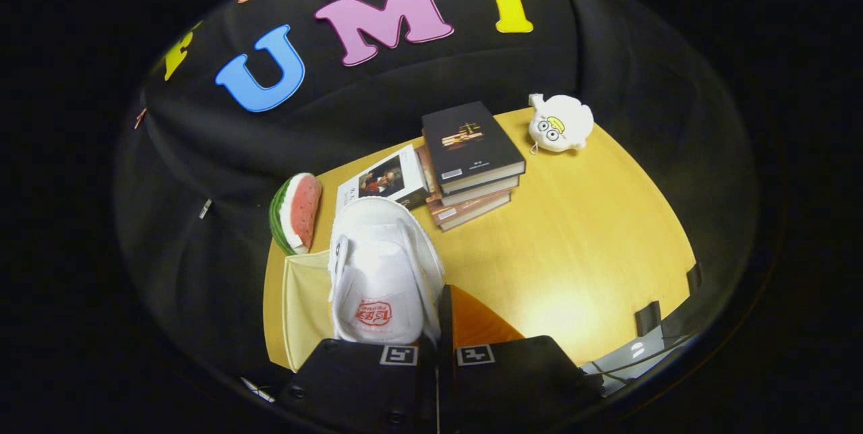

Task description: Open the storage box then place both shoes into the box .Put the left shoe in first, then the right shoe, with the right side of both shoes facing outward in a uniform manner.

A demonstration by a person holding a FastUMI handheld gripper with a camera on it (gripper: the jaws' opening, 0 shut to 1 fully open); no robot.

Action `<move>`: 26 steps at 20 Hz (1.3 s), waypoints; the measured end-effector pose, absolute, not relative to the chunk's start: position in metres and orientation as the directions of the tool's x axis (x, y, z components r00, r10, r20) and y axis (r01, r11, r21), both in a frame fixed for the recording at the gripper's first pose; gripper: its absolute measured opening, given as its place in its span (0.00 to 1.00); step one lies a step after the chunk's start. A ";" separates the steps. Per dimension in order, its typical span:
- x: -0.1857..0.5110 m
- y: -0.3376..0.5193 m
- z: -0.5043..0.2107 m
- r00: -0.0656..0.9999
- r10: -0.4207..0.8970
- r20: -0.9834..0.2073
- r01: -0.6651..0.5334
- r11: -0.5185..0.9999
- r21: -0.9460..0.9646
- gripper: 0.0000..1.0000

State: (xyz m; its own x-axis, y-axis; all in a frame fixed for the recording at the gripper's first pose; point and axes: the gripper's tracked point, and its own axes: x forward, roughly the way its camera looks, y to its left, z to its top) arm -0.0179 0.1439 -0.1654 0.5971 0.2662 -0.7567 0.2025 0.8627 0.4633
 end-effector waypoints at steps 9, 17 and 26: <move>-0.018 0.226 -0.176 0.537 0.244 -0.808 0.233 0.877 0.420 0.06; -0.014 0.256 -0.206 0.535 0.213 -0.818 0.232 0.894 0.384 0.14; -0.010 0.254 -0.194 0.585 0.246 -0.773 0.144 0.906 0.397 0.99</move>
